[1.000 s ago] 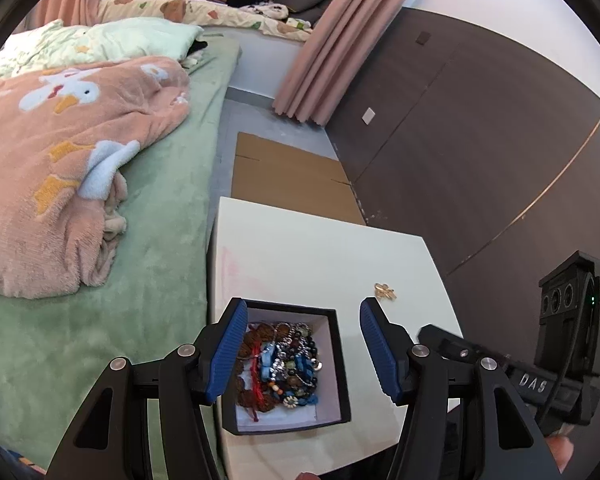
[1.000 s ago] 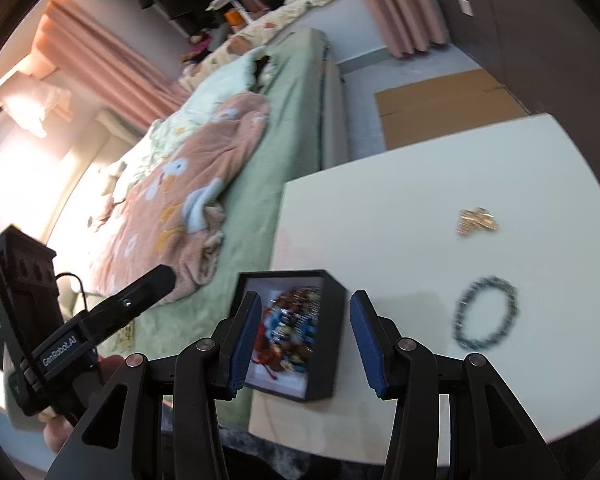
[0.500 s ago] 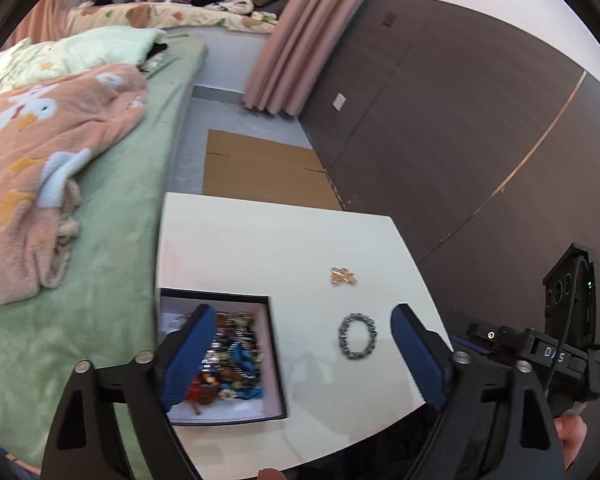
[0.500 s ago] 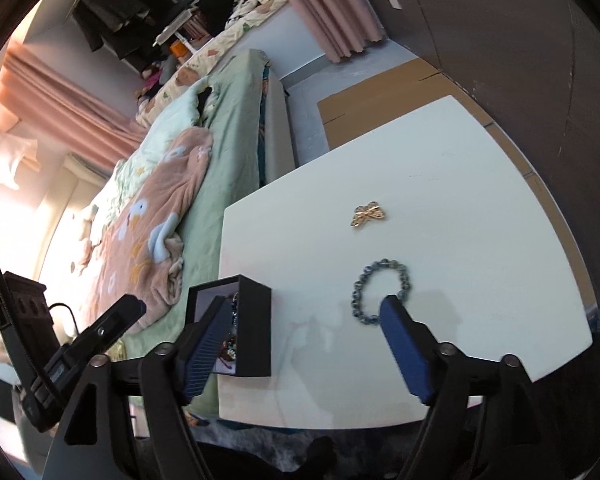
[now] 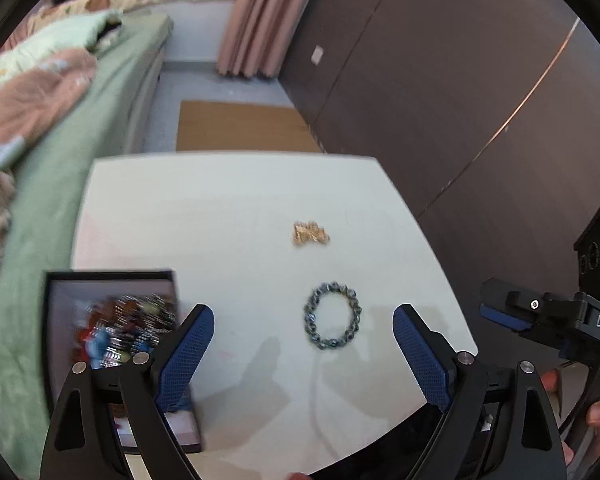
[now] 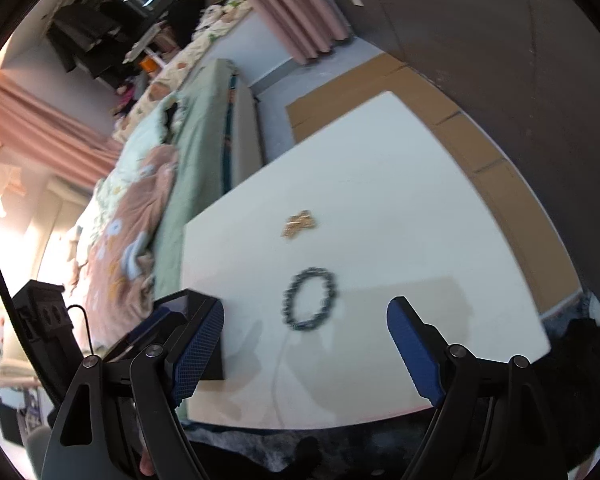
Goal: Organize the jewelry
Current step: 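Move the left gripper back to the blue-grey bead bracelet, then grasp the blue-grey bead bracelet with the left gripper and lift it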
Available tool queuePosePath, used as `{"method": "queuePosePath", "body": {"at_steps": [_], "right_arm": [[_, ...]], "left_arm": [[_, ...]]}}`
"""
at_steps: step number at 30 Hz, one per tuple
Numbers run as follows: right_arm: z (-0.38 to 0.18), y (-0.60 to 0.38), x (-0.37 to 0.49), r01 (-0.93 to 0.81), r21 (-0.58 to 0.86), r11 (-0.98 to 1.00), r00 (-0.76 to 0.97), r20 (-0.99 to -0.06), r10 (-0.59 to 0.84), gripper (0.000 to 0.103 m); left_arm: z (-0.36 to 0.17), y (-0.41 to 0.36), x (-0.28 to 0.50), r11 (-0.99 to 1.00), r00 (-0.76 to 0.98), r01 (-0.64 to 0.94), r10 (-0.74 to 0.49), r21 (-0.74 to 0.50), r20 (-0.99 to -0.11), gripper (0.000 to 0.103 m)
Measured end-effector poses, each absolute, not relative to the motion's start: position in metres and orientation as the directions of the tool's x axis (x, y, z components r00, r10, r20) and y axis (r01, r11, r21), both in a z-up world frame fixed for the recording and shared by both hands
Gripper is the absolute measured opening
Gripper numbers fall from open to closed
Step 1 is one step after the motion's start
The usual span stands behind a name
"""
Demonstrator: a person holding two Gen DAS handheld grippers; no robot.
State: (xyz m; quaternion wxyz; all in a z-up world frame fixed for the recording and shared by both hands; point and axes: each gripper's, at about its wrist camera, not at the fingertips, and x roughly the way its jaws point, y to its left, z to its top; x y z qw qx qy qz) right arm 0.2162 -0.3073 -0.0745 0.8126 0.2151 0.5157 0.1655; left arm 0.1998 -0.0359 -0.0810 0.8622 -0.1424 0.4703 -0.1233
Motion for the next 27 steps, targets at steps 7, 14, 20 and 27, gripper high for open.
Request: {"method": "queuePosePath", "body": {"at_steps": [7, 14, 20, 27], "right_arm": [[-0.090, -0.339, 0.229, 0.016, 0.523, 0.852, 0.410, -0.781, 0.472, 0.084], [-0.110, -0.359, 0.245, 0.077, 0.512, 0.856, 0.392, -0.805, 0.446, 0.084], [-0.112, -0.351, 0.249, 0.027, 0.496, 0.868, 0.366, -0.813, 0.454, 0.084], [-0.115, -0.345, 0.253, 0.002, 0.467, 0.884, 0.347, -0.830, 0.437, 0.084]], "left_arm": [[-0.100, -0.069, 0.216, 0.953, 0.499, 0.136, -0.301, -0.270, -0.813, 0.084], [-0.136, -0.085, 0.233, 0.970, 0.423, 0.115, -0.244, -0.215, -0.873, 0.057], [-0.150, -0.102, 0.236, 0.985, 0.434, 0.137, -0.153, -0.103, -0.888, 0.049], [-0.150, -0.092, 0.234, 0.989, 0.448, 0.119, -0.134, -0.089, -0.884, 0.009]]}}
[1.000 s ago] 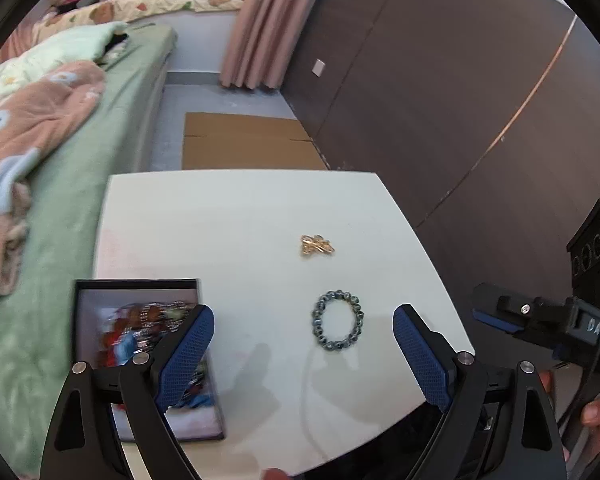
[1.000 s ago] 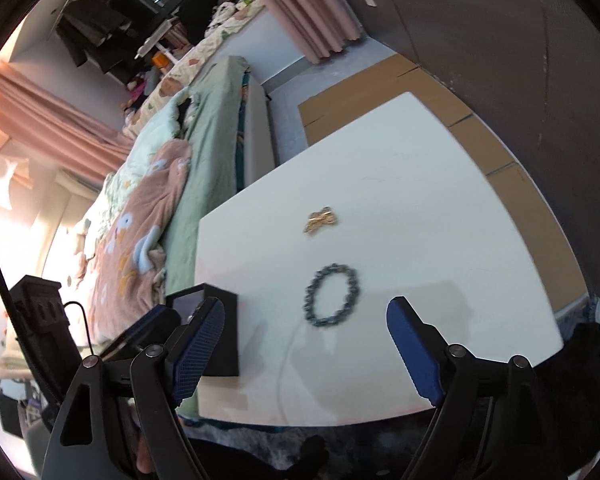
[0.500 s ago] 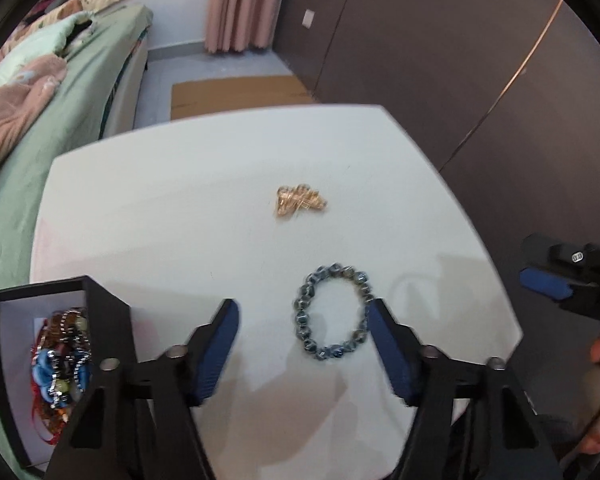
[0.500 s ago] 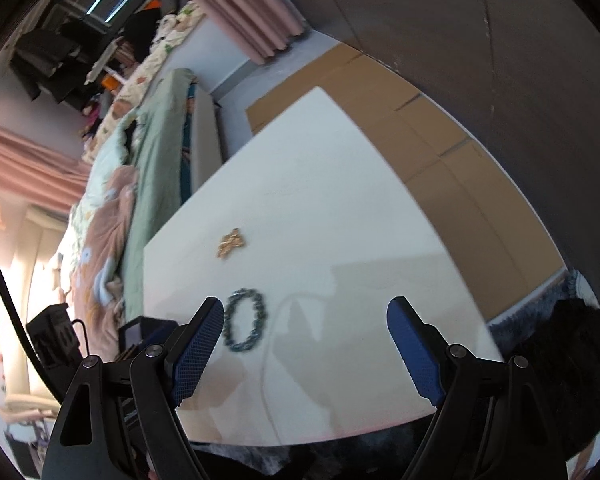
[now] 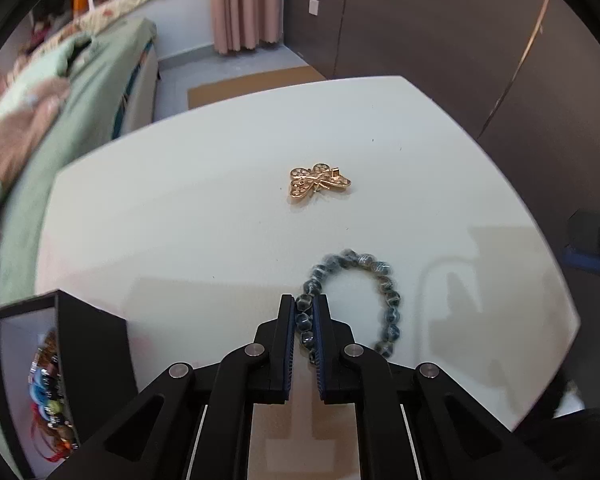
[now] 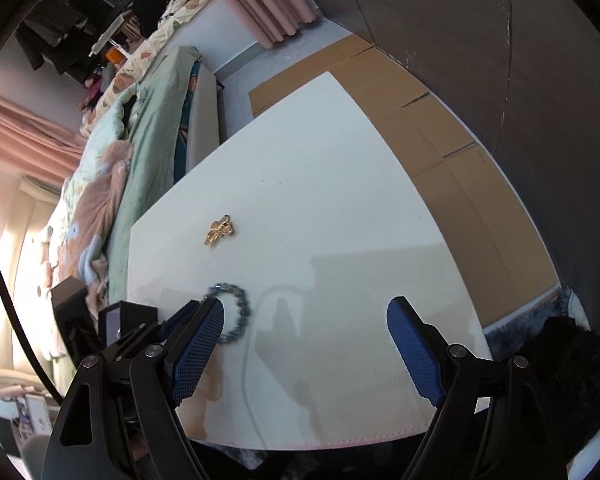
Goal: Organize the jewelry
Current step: 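Grasp the blue-grey bead bracelet with the left gripper and lift it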
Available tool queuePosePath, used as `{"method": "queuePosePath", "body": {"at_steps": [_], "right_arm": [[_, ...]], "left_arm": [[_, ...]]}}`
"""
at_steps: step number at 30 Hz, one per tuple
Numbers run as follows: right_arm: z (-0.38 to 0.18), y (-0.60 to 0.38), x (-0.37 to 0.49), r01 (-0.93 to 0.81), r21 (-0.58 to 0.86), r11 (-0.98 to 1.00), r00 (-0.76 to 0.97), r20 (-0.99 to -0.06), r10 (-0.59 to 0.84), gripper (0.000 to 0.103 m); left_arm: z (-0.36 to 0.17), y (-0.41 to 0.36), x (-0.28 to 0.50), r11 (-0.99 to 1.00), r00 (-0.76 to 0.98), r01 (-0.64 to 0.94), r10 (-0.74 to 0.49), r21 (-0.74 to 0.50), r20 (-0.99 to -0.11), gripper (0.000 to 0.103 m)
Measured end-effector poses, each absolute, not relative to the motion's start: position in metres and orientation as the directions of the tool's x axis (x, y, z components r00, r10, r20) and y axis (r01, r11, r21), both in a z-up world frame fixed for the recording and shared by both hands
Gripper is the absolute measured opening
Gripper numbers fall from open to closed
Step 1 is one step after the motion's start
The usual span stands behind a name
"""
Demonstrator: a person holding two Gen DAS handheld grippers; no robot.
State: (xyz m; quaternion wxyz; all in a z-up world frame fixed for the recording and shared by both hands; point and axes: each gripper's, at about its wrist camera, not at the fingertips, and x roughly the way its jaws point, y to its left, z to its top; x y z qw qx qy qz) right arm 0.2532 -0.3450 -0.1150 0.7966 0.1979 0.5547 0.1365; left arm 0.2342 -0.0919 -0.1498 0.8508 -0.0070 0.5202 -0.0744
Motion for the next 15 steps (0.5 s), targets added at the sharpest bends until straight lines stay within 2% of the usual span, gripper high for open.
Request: {"method": "queuePosePath", "body": {"at_steps": [15], "right_arm": [[-0.116, -0.320, 0.258, -0.001, 0.429, 0.903, 0.371, -0.839, 0.399, 0.084]], "left_arm": [[-0.095, -0.051, 0.223, 0.957, 0.581, 0.134, -0.286, -0.257, -0.762, 0.009]]}}
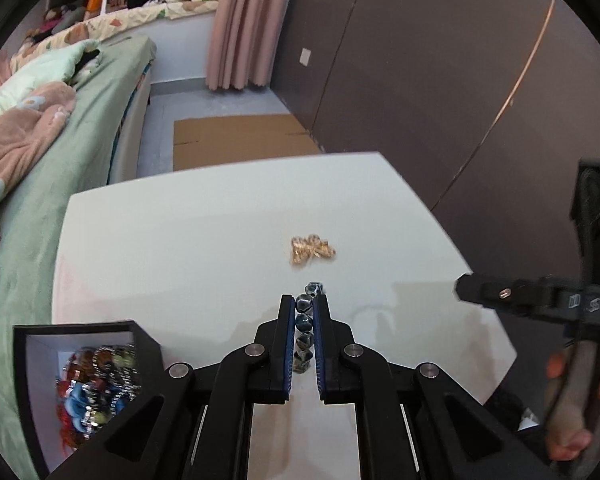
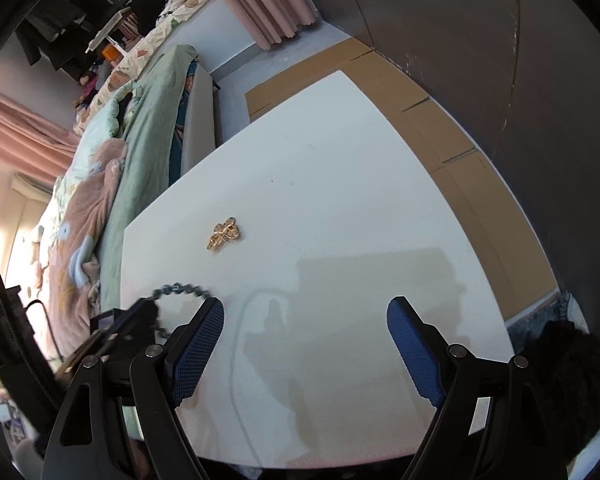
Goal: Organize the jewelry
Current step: 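Grasp the blue-grey bead bracelet with the left gripper and lift it, then carry the bracelet toward the box with the left gripper while the right gripper grasps the gold butterfly brooch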
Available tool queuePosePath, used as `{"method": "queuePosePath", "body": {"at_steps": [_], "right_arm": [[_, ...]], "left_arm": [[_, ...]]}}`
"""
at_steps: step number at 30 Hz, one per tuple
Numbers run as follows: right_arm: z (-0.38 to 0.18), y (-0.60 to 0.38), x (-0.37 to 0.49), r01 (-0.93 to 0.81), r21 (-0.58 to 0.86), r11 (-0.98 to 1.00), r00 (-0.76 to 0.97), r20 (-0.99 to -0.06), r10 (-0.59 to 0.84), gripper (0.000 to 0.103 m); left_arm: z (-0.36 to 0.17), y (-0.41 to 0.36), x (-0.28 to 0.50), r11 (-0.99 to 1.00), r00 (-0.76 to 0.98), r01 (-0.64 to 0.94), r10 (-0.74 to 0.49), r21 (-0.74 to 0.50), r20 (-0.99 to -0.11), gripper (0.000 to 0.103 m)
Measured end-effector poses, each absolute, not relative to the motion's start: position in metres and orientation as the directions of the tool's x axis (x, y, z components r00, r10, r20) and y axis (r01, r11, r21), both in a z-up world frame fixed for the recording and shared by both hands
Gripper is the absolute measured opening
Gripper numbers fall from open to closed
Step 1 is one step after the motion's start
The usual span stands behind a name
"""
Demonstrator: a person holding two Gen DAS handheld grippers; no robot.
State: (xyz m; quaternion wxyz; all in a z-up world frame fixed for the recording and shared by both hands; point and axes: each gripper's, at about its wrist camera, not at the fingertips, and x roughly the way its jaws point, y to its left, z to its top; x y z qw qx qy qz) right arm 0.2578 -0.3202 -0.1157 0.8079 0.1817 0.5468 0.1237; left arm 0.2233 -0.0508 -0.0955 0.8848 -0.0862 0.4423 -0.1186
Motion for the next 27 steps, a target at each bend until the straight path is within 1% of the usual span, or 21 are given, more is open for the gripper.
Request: {"method": "queuePosePath", "body": {"at_steps": [12, 18, 24, 27], "right_arm": [[-0.116, -0.287, 0.270, -0.011, 0.421, 0.907, 0.402, -0.828, 0.390, 0.084], [-0.118, -0.272, 0.279, -0.033, 0.454, 0.891, 0.438, -0.794, 0.421, 0.084], [-0.130, -0.251, 0.297, -0.034, 0.468, 0.883, 0.446, -0.783, 0.433, 0.079], [-0.138, -0.241, 0.306, -0.022, 0.447, 0.894, 0.433, -0.802, 0.411, 0.078]], "left_arm": [[-0.070, 0.004, 0.222, 0.927, 0.650, 0.087, -0.330, -0.364, -0.685, 0.009], [-0.066, 0.026, 0.223, 0.913, 0.672, 0.076, -0.344, -0.402, -0.656, 0.009], [-0.068, 0.044, 0.225, 0.906, 0.689, 0.053, -0.338, -0.421, -0.641, 0.009], [-0.072, 0.050, 0.228, 0.905, 0.687, 0.041, -0.333, -0.423, -0.646, 0.009]]}}
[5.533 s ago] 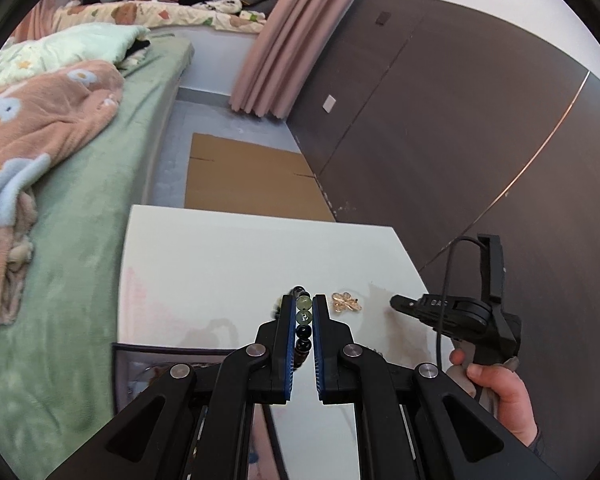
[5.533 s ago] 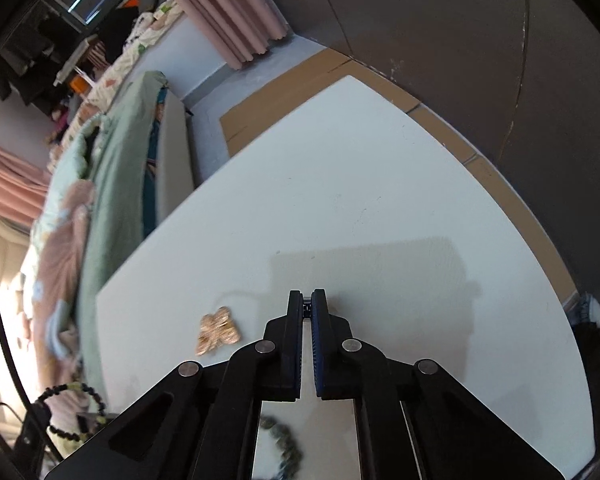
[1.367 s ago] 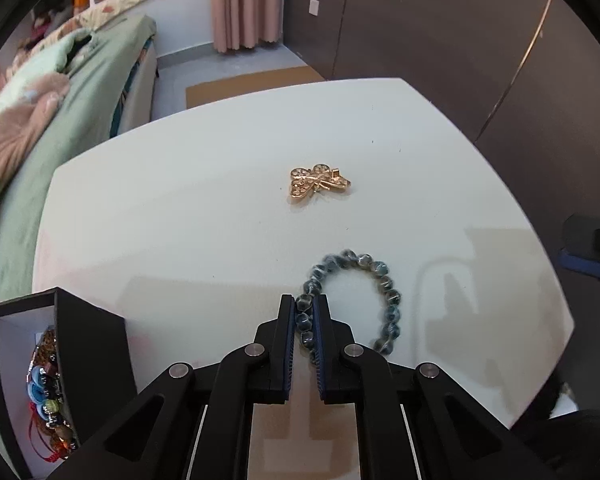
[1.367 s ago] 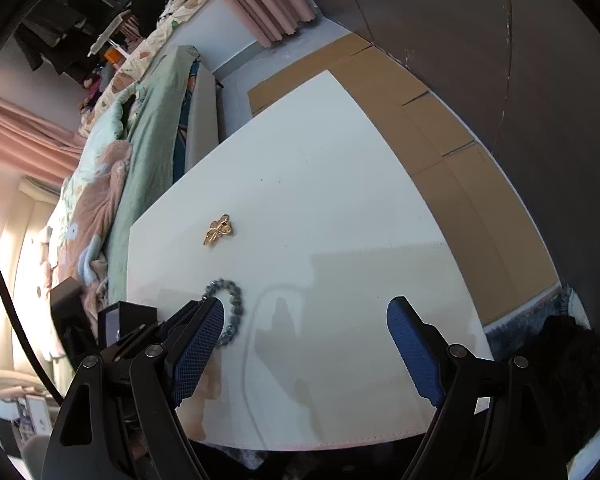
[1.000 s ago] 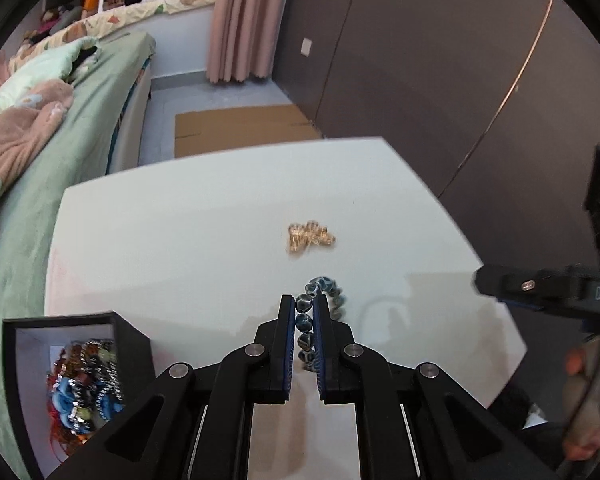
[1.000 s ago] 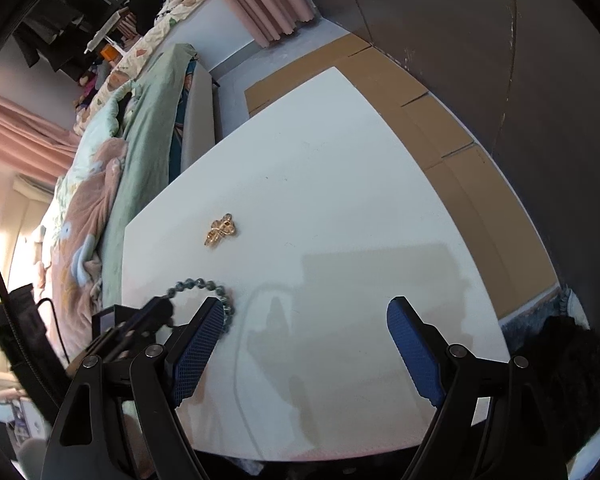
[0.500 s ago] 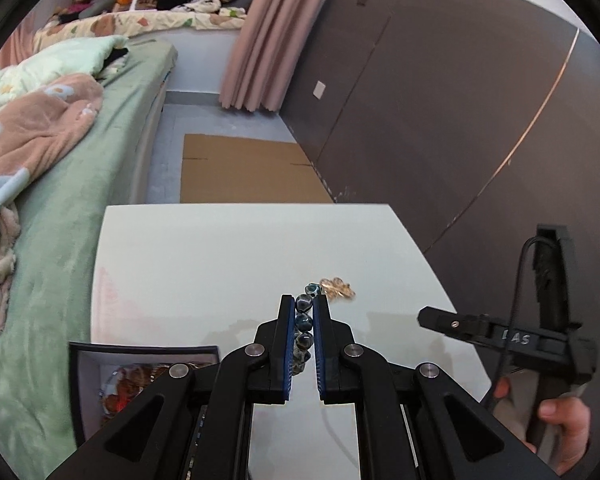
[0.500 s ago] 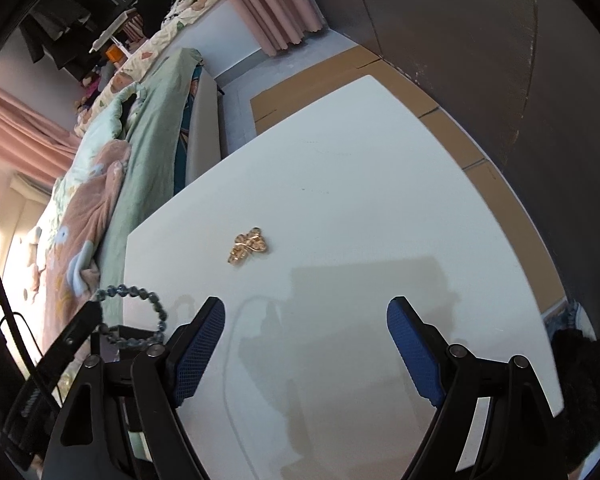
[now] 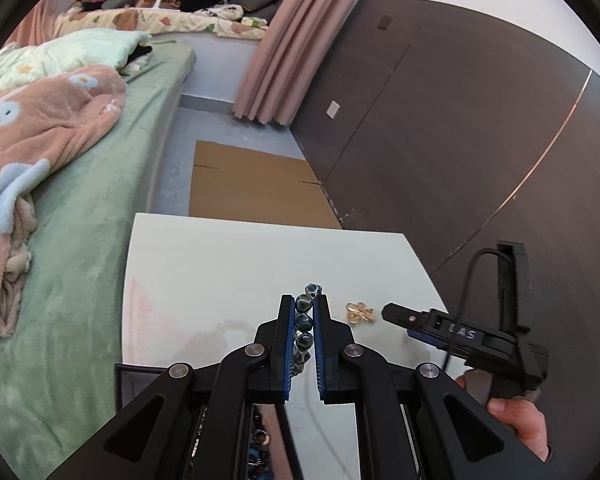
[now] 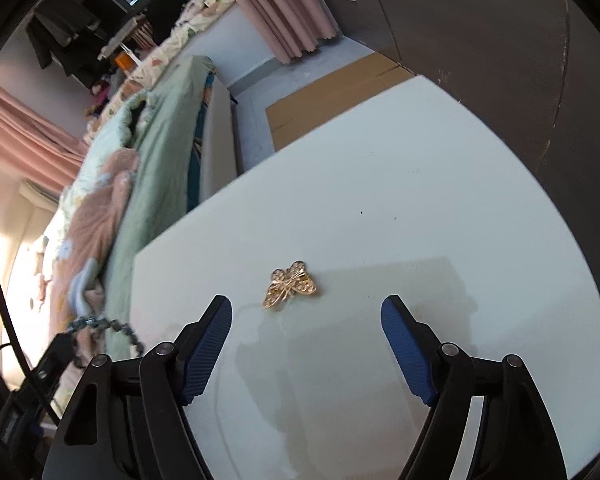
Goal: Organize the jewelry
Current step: 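Carry the bracelet toward the box with the left gripper while the right gripper grasps the gold butterfly brooch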
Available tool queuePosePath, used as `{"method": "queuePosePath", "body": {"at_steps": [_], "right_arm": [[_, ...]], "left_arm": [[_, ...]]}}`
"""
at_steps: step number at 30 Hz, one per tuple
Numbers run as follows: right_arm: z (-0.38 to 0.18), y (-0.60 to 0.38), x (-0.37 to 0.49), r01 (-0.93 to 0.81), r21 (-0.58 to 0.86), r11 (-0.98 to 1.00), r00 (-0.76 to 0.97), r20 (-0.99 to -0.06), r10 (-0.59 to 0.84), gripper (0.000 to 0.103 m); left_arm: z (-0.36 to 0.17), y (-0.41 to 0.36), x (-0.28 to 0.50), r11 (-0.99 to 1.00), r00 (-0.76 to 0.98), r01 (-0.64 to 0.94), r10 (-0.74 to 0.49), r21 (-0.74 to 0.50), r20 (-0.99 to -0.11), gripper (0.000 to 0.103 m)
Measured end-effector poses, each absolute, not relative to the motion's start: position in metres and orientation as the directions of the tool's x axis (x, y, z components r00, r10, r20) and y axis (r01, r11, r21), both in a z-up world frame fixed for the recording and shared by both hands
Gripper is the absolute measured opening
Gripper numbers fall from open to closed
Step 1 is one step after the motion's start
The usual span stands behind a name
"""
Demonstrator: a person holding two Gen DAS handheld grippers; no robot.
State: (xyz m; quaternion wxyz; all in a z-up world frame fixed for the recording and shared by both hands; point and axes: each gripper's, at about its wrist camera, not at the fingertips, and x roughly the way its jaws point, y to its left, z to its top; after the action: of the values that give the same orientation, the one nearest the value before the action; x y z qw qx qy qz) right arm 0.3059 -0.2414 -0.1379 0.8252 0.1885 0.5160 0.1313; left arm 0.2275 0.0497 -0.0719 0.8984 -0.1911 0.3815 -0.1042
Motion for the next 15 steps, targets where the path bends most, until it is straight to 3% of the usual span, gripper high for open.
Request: {"method": "queuePosePath", "body": {"at_steps": [4, 15], "right_arm": [[-0.141, -0.226, 0.315, -0.039, 0.382, 0.923, 0.443, -0.822, 0.358, 0.077], [-0.151, -0.169, 0.317, -0.198, 0.017, 0.980, 0.461, -0.881, 0.108, 0.078]], "left_arm": [[-0.077, 0.055, 0.229, 0.900, 0.681, 0.027, -0.335, -0.435, -0.651, 0.009], [-0.080, 0.062, 0.229, 0.894, 0.676, 0.009, -0.335, -0.447, -0.656, 0.009]]}}
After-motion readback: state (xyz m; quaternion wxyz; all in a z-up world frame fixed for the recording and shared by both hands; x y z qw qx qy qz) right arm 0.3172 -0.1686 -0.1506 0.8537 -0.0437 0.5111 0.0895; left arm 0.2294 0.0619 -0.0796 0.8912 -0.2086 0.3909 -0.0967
